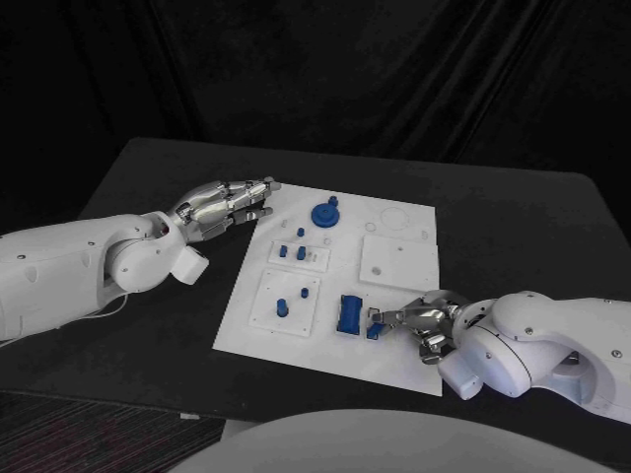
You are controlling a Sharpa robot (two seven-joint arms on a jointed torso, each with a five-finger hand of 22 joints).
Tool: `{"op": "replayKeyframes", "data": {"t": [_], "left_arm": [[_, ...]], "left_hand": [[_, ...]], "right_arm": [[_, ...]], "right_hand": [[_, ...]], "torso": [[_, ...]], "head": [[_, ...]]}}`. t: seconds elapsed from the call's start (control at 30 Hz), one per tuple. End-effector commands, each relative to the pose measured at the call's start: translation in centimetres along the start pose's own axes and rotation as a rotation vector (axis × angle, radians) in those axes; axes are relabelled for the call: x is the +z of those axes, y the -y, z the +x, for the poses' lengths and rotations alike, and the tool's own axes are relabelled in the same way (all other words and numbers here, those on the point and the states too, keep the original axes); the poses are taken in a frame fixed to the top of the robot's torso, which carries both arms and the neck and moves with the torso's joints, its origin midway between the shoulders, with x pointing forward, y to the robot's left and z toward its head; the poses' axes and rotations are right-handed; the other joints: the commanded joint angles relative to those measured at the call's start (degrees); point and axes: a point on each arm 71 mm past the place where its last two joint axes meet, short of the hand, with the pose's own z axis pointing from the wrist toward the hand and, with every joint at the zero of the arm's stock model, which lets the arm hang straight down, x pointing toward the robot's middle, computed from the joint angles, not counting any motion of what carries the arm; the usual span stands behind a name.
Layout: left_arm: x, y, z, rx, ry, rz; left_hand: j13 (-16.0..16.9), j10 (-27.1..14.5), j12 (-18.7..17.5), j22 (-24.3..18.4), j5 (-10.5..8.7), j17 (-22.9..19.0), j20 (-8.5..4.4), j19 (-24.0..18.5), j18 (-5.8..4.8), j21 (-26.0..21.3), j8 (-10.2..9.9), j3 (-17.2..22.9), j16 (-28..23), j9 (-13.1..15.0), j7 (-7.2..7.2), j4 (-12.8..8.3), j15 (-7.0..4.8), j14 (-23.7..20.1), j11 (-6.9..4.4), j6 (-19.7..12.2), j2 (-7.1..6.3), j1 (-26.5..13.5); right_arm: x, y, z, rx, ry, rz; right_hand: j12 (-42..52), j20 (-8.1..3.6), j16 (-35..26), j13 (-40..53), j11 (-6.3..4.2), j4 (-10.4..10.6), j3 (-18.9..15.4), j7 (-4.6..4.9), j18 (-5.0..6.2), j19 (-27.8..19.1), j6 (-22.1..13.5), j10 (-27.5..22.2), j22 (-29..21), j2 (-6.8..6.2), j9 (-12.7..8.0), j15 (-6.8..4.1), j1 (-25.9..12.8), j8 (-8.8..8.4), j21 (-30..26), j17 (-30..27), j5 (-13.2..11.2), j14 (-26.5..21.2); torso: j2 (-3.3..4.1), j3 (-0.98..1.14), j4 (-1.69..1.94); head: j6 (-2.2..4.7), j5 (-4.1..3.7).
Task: Assemble the parts on the task board
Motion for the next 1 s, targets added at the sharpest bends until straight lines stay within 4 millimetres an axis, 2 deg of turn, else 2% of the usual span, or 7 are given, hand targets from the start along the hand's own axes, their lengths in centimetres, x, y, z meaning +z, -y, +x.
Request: {"op": "replayKeyframes", "data": {"t": [0.03, 0.37, 0.57, 1.0], "left_arm": [[0.12, 0.08, 0.20, -0.014, -0.012, 0.014], [0.14, 0.04, 0.23, -0.016, -0.017, 0.010], [0.18, 0.03, 0.27, -0.016, -0.019, 0.008], [0.13, 0.00, 0.12, -0.015, -0.015, 0.005]], "left_hand": [[0.1, 0.0, 0.3, 0.0, 0.34, -0.1, 0.05, 0.3, 0.58, 0.2, -0.1, 0.0, -0.2, 0.0, 0.17, -0.4, 0.37, 0.0, 0.21, 0.0, 0.10, 0.0], [0.1, 0.0, 0.3, 0.0, 0.43, -0.1, 0.07, 0.4, 0.57, 0.2, 0.0, 0.1, -0.2, 0.0, 0.17, -0.5, 0.49, 0.0, 0.20, 0.1, 0.19, 0.0], [0.1, 0.0, 0.3, 0.0, 0.43, -0.1, 0.07, 0.4, 0.57, 0.2, 0.0, 0.1, -0.2, 0.0, 0.17, -0.5, 0.49, 0.0, 0.20, 0.1, 0.19, 0.0], [0.1, 0.0, 0.3, 0.0, 0.51, -0.1, 0.09, 0.3, 0.57, 0.2, 0.0, 0.2, -0.2, 0.1, 0.17, -0.6, 0.58, 0.0, 0.19, 0.1, 0.25, 0.0]], "right_arm": [[-0.06, -0.19, 0.16, -0.063, 0.008, -0.045], [-0.12, -0.40, 0.20, -0.134, 0.017, -0.079], [-0.15, -0.49, 0.28, -0.155, 0.017, -0.093], [-0.33, -0.59, 0.49, -0.163, 0.011, -0.112]], "right_hand": [[0.1, -0.06, -0.4, 15.1, 0.38, -0.1, -0.7, 0.32, 0.50, -0.4, -0.8, 5.9, 8.4, 0.03, 0.0, 0.41, 0.7, -0.07, -0.4, 12.9, -0.1, 5.6], [0.1, 0.32, -0.6, 15.1, 0.90, 0.3, -3.2, 1.04, 0.70, -1.0, -3.3, 5.9, 8.1, 0.42, 0.0, 0.89, 1.0, 0.20, -1.6, 12.5, -2.0, 5.5], [0.1, 0.50, -0.6, 15.1, 1.13, 0.4, -4.3, 1.31, 0.75, -1.1, -4.4, 5.9, 8.0, 0.56, 0.2, 1.09, 1.1, 0.85, -1.9, 12.5, -2.4, 5.4], [0.1, 0.70, -0.6, 15.1, 1.15, 1.5, -7.3, 1.29, 0.81, -1.3, -6.4, 5.9, 8.0, 1.08, 1.7, 1.16, 1.2, 4.26, -2.2, 12.4, -4.5, 5.4]], "torso": [[0.03, -0.01, 0.06], [-0.03, 0.02, -0.05], [-0.04, 0.01, 0.01], [-0.03, 0.02, -0.09]], "head": [[-0.01, -0.09], [-0.01, 0.10], [-0.01, 0.04], [-0.01, 0.16]]}}
